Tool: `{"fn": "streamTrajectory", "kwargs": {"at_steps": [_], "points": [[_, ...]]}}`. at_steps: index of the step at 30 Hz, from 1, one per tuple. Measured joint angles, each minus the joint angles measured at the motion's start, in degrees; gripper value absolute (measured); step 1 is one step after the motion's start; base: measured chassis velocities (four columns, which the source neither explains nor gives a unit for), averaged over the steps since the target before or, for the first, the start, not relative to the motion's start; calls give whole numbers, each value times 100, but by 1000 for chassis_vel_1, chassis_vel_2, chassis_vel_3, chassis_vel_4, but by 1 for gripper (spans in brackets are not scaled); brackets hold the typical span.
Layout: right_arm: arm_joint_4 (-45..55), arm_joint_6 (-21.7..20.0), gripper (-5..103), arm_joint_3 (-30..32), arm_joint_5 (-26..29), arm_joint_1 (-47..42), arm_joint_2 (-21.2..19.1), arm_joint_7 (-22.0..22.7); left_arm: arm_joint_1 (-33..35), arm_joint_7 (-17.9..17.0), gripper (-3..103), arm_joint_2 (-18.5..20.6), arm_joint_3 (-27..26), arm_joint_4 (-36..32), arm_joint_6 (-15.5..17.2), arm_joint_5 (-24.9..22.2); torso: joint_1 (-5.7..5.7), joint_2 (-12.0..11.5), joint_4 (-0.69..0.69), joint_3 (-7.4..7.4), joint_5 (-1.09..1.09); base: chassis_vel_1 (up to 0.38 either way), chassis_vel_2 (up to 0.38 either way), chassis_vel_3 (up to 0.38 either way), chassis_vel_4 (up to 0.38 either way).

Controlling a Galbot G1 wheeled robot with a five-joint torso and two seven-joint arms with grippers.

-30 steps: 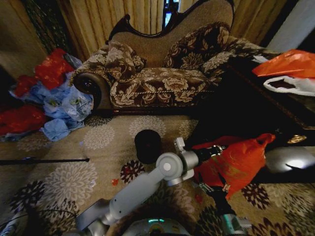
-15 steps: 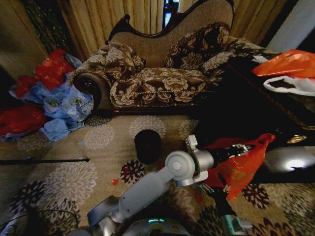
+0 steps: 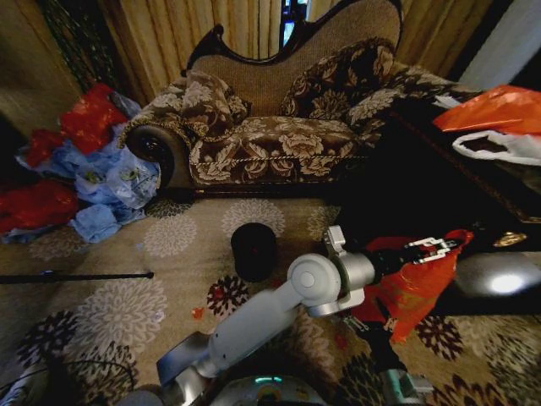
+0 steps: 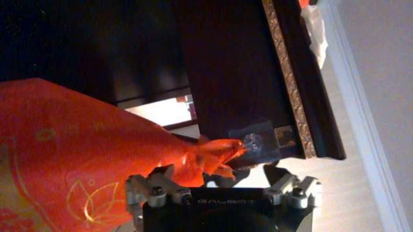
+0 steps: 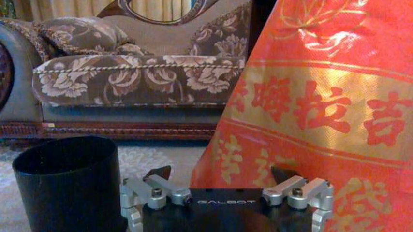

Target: Place a garbage bag over the trash bin.

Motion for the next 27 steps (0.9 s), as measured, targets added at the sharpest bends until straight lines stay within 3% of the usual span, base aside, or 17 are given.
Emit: {"fn": "streamTrajectory", "kwargs": {"at_steps": [3, 8, 9, 12, 14, 17, 18, 21, 22, 24, 25, 26, 27], "points": [[0, 0, 100, 2, 1, 0, 4, 2, -42, -28, 102, -29, 9, 97, -8, 6, 0, 0, -1, 0, 1, 0, 0, 0, 0], [-5, 3, 100, 7, 5, -3, 13, 7, -103, -68, 98, -36, 34, 248, -11, 60, 0, -1, 0, 0, 0, 0, 0, 0, 0], [-5, 4, 100, 10, 7, -4, 13, 8, -104, -67, 92, -36, 42, 263, -10, 77, 0, -1, 0, 0, 1, 0, 0, 0, 0], [-5, 6, 100, 15, 11, -7, 13, 9, -105, -62, 92, -36, 62, 293, -3, 101, 0, -1, 0, 0, 0, 0, 0, 0, 0], [-5, 15, 100, 17, 13, -12, 15, 9, -104, -60, 75, -35, 84, 352, 8, 129, 0, -1, 0, 0, 0, 0, 0, 0, 0], [-5, 22, 100, 17, 13, -12, 21, 10, -103, -49, 75, -34, 90, 394, 11, 158, 0, -1, 0, 0, 0, 0, 0, 0, 0], [-5, 25, 100, 17, 14, -12, 27, 10, -103, -44, 64, -33, 87, 418, 12, 173, 0, -1, 0, 0, 0, 0, 0, 0, 0], [-5, 27, 100, 16, 15, -12, 33, 12, -105, -44, 64, -32, 80, 451, 19, 188, 0, -1, 0, 0, 0, 0, 0, 0, 0], [-5, 32, 100, 16, 16, -13, 38, 13, -115, -46, 52, -31, 80, 468, 30, 195, 0, -1, 0, 0, 0, 0, 0, 0, 0], [-5, 35, 100, 16, 16, -14, 41, 14, -120, -48, 52, -31, 81, 473, 38, 198, 0, -1, 0, 0, 0, 0, 0, 0, 0], [-5, 38, 100, 17, 16, -15, 44, 14, -122, -50, 42, -31, 84, 476, 43, 199, 0, -1, 0, 0, 0, 0, 0, 0, 0], [-5, 42, 100, 17, 16, -16, 47, 16, -124, -52, 42, -30, 94, 482, 48, 201, 0, -1, 0, 0, 0, 0, 0, 0, 0], [-7, 44, 100, 17, 17, -16, 48, 20, -127, -56, 31, -30, 106, 487, 52, 202, 0, -1, 0, 0, 0, 0, 0, 0, 0]]}}
